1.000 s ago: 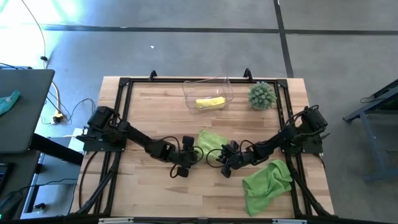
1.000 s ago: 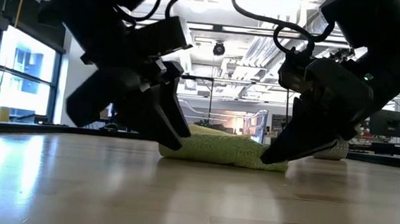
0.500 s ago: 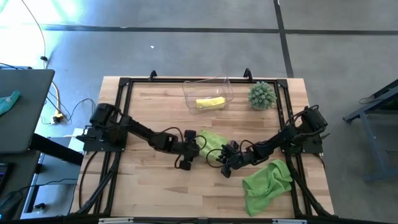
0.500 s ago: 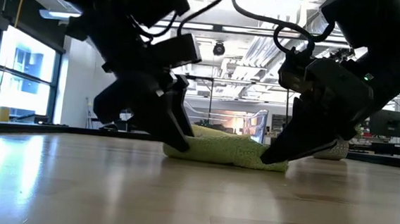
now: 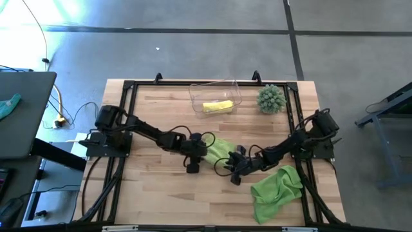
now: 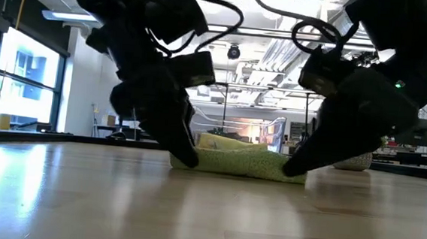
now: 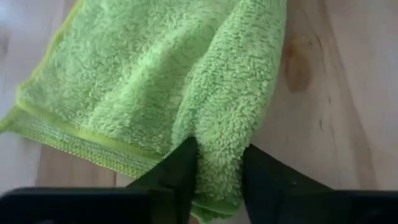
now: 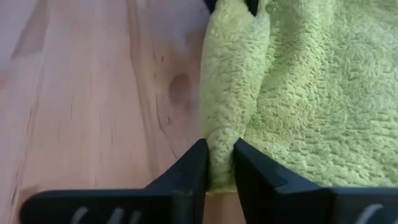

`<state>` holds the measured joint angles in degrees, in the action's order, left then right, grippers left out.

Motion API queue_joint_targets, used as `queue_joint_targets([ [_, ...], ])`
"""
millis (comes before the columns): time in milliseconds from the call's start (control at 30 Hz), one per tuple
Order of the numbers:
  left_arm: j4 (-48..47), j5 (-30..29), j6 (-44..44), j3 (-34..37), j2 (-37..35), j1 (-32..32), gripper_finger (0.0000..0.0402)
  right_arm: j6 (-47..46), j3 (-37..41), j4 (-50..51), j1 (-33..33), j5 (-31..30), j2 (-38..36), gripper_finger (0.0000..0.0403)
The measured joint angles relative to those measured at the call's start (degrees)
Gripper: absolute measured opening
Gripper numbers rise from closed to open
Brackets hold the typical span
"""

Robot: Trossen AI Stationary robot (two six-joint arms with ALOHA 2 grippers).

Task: Roll microfiber towels into tight, uniform cylinder then place into a basket
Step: Roll the light green microfiber towel

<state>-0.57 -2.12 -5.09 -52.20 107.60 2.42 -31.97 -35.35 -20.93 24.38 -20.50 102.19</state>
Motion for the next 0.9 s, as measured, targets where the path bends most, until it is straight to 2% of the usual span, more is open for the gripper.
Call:
queue_joint_targets([
  [100, 0.1, 4.8, -6.0, -0.1, 0.7, -0.3, 0.0061, 2.8, 0.1, 2.7, 0.0, 0.5, -2.8, 0.0094],
  [200, -0.1, 11.1, -16.8, -0.1, 0.8, -0.1, 0.0032, 4.9, 0.2, 7.6, 0.1, 1.9, -6.6, 0.0108],
  [300, 0.2, 16.9, -28.4, 0.1, 1.0, 0.2, 0.0019, 6.7, 0.2, 12.0, 0.1, 2.5, -10.7, 0.0114],
  [400, 2.4, 21.8, -33.5, 0.4, 1.2, 0.6, 0.0021, 12.6, 0.2, 11.8, 0.6, 2.9, -12.8, 0.0114],
  [500, 4.0, 22.0, -36.9, 0.4, 1.4, 1.1, 0.0035, 21.3, 0.1, 6.2, 2.2, 2.7, -12.7, 0.0114],
  [600, 4.2, 21.3, -39.0, 0.4, 1.4, 1.4, 0.0044, 25.9, 0.0, 0.4, 3.5, 1.1, -10.7, 0.0114],
  [733, 4.3, 20.8, -41.3, 0.4, 1.9, 1.6, 0.0044, 26.9, 0.0, -3.2, 4.4, -1.8, -6.7, 0.0115],
  [900, 5.3, 20.9, -44.0, 0.3, 3.0, 1.6, 0.0042, 28.1, 0.0, -7.2, 4.5, 0.8, -3.7, 0.0137],
])
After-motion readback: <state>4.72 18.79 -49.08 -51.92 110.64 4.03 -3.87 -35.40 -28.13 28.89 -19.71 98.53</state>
